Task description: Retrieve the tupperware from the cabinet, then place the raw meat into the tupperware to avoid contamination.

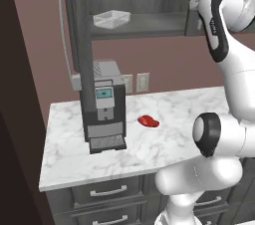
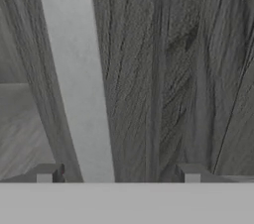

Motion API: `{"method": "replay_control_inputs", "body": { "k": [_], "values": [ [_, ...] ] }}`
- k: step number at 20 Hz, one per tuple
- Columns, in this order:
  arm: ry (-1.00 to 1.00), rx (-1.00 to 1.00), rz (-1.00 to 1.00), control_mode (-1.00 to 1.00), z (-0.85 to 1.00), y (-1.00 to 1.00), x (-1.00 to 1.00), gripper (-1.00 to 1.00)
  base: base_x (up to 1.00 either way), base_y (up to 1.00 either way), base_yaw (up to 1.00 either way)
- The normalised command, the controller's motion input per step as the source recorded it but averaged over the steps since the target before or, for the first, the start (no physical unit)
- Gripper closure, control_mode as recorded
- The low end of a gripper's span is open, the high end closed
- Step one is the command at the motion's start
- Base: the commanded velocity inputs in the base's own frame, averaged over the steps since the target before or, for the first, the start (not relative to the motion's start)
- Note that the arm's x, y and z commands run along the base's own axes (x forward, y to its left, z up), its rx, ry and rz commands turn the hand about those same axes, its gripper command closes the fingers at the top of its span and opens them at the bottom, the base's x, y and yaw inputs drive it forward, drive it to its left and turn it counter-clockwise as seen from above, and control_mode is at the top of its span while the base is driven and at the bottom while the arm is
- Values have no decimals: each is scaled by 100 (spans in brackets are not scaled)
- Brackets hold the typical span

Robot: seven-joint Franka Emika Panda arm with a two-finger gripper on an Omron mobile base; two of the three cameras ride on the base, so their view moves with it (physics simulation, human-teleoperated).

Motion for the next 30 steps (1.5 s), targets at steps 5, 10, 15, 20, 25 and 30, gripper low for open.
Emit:
{"method": "replay_control_inputs", "body": {
  "k": [5, 10, 15, 20, 25, 30],
  "values": [
    [-1, 0, 0, -100, -2, 7, 34, 100, 0, 0, 0],
    [-2, 0, 0, -100, -1, 14, 24, 100, 0, 0, 0],
    [-2, 0, 0, -100, -4, 2, 12, 100, 0, 0, 0],
    [-5, 5, -2, -100, -2, -39, -44, 100, 0, 0, 0],
    [-6, 13, 0, -100, 4, -47, -71, 100, 0, 0, 0],
    [0, 15, 3, -100, 22, -61, -61, 100, 0, 0, 0]
  ]
}}
